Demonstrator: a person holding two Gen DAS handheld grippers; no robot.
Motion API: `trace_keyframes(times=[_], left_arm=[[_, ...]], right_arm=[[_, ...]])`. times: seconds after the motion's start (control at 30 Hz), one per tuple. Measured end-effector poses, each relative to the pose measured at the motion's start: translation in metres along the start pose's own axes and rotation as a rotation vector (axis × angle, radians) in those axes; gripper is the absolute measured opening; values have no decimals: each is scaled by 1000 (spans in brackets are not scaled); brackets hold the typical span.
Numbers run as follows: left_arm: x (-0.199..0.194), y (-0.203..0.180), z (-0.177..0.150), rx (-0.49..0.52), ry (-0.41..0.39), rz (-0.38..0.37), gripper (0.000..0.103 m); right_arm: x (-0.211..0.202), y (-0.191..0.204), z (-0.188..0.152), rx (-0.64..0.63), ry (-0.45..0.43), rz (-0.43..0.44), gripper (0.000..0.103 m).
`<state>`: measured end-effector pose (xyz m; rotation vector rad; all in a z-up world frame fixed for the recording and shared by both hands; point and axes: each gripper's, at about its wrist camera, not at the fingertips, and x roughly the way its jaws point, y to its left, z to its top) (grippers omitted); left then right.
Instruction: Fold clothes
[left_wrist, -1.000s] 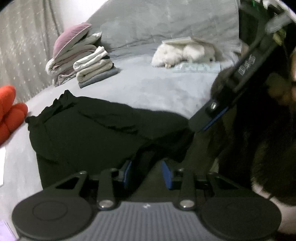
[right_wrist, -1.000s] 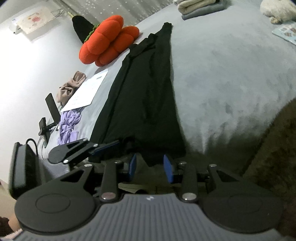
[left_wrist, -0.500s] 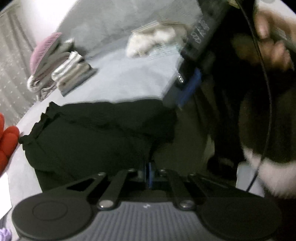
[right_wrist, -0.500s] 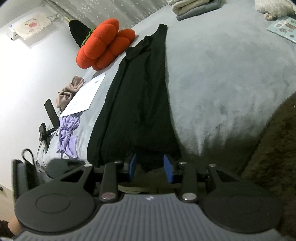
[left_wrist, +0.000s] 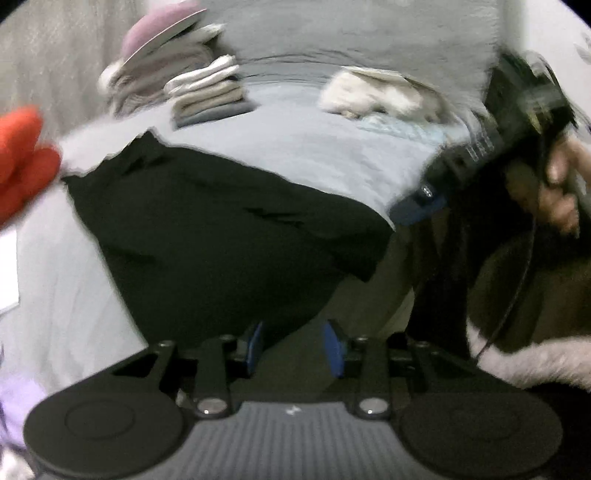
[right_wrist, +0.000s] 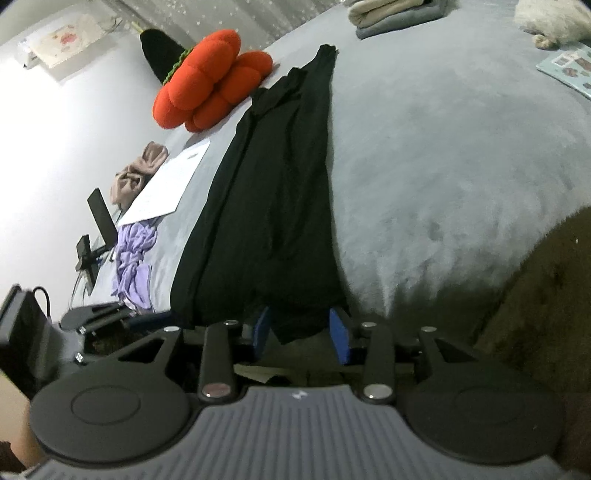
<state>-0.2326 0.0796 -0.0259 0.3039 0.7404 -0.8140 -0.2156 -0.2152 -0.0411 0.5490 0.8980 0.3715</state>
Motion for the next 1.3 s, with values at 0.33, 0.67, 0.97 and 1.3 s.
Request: trace_keyframes(times=[0.33, 0.67, 0.97, 1.3], left_arm=[[-13, 81, -12, -404, 3, -141, 47], [20, 126, -32, -643, 96, -262, 44], [34, 142, -35, -722, 110, -381, 44], [52, 144, -32, -744, 163, -498, 39]], right_arm=[[-2, -25, 20, 85, 76, 47, 42], [12, -34, 41, 94, 182, 55, 42], [39, -37, 54, 67, 321, 85, 42], [55, -31, 61, 27, 451, 157, 43]])
